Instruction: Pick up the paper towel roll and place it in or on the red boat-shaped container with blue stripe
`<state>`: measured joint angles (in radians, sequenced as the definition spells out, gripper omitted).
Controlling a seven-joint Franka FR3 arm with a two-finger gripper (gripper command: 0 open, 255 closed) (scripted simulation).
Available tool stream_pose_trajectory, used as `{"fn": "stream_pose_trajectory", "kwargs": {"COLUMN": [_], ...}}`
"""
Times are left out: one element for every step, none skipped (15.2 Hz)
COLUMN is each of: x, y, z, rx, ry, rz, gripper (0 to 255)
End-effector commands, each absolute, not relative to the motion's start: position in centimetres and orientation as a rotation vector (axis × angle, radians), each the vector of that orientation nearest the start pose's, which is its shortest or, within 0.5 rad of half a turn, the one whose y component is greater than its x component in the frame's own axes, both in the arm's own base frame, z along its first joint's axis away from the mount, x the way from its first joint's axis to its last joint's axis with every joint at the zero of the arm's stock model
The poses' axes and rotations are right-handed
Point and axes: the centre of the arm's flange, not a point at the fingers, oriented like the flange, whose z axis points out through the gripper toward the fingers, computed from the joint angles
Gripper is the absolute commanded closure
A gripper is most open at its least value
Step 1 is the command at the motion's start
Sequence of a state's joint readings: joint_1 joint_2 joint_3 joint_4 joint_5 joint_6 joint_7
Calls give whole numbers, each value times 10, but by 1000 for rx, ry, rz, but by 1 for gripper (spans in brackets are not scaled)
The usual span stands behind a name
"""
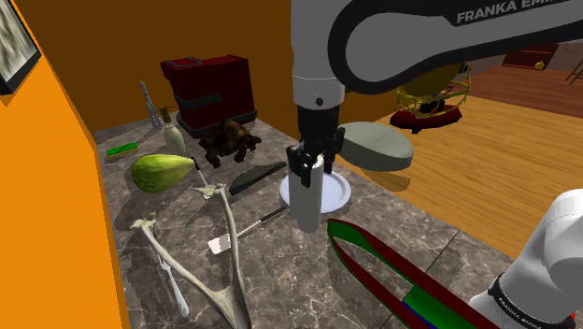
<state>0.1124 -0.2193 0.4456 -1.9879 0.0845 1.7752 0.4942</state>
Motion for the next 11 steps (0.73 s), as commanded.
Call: {"fn": "stream_pose_trajectory", "kwargs": {"x": [411,411,411,411,411,401,391,381,371,361,351], "y": [283,283,283,283,283,276,269,261,254,247,239], "z": [558,563,568,573,576,580,585,590,594,599,604], "rx": [-3158,-3158,-3158,-3158,-3158,-3158,-3158,-3158,-3158,-3158,-3158], "ry": [-57,-57,-57,-57,-57,-57,-57,-57,-57,-57,-57], "rz": [10,10,10,10,10,10,10,10,10,10,10], "gripper": [255,255,255,255,255,255,255,255,255,255,255]}}
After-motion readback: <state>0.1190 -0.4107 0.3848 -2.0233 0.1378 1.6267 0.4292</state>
